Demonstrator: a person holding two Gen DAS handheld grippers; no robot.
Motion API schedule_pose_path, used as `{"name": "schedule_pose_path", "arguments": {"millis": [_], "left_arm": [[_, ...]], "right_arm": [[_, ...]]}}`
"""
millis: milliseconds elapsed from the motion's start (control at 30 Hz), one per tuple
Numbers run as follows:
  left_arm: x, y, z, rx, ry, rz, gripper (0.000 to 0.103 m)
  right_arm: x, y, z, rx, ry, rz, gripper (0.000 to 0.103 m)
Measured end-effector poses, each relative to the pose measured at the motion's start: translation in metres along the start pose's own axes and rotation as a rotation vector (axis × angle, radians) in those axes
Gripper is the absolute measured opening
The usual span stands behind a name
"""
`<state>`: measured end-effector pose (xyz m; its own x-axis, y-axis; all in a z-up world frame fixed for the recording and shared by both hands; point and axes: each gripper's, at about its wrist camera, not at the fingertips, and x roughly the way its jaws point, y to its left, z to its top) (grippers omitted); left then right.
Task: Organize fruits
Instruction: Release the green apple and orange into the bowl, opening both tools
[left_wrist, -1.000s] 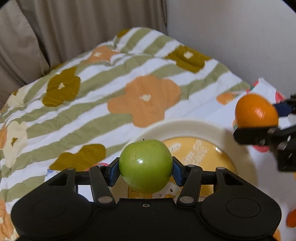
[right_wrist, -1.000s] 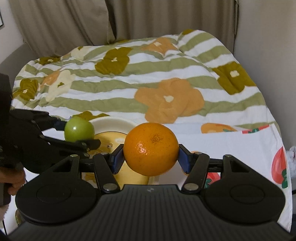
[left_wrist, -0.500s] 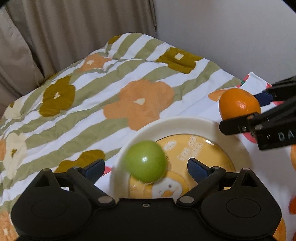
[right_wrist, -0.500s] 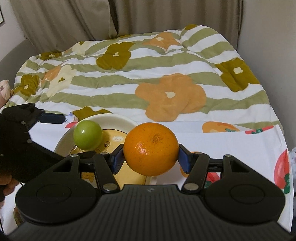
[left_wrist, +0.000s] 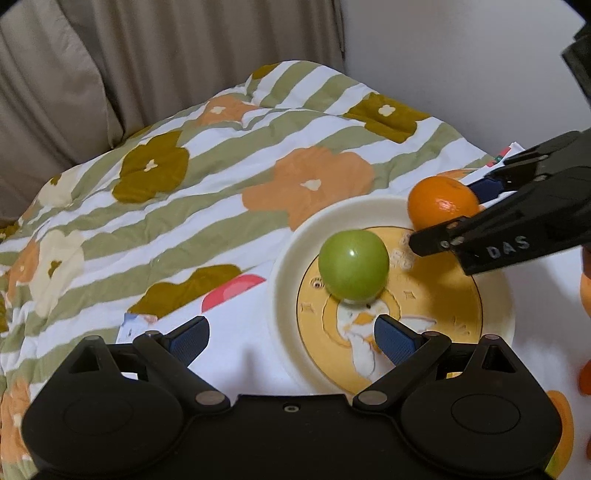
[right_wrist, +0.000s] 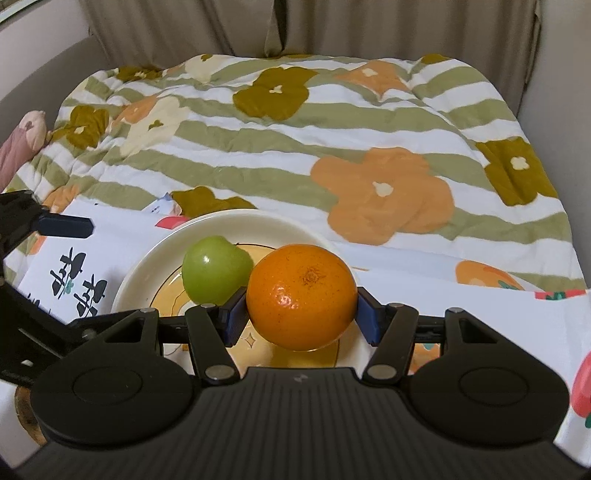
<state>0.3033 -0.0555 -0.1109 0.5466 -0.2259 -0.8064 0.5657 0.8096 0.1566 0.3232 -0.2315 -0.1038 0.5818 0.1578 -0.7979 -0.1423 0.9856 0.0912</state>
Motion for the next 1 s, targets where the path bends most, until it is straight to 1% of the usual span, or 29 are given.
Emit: {"name": "schedule_pose_path", "arguments": {"millis": [167, 367, 533, 567, 633, 667, 700, 1000], "left_arm": [[-0.010, 0.000, -0.009, -0.006, -0.009, 0.021, 0.098], [-0.015, 0.003, -0.016, -0.032, -0.008, 0.027, 0.098], [-0.020, 0.001, -0.020, -0.034, -0.012, 0.034, 0.098], [-0.022, 0.001, -0.021, -0.033, -0.016, 0.038, 0.098], [-0.026, -0.001, -0.022, -0.036, -0.024, 0.042, 0.098], [-0.028, -0.002, -0.023, -0.039, -0.028, 0.043, 0.098], [-0.030, -0.002, -0.023, -0.043, -0.031, 0.044, 0.098], [-0.050, -0.013, -0.023, -0.070, -0.063, 0.059, 0.098]], "right_arm": [[0.011, 0.010, -0.002, -0.098, -0.012, -0.010, 0.075], [0.024, 0.023, -0.007, -0.212, -0.028, -0.029, 0.075], [0.031, 0.028, -0.012, -0.252, -0.019, -0.049, 0.076], [0.031, 0.029, -0.013, -0.254, -0.027, -0.055, 0.078], [0.027, 0.032, -0.014, -0.262, -0.058, -0.081, 0.088], [0.025, 0.032, -0.014, -0.259, -0.067, -0.097, 0.098], [0.021, 0.033, -0.015, -0.252, -0.079, -0.111, 0.103], [-0.020, 0.033, -0.019, -0.221, -0.107, -0.081, 0.103]]}}
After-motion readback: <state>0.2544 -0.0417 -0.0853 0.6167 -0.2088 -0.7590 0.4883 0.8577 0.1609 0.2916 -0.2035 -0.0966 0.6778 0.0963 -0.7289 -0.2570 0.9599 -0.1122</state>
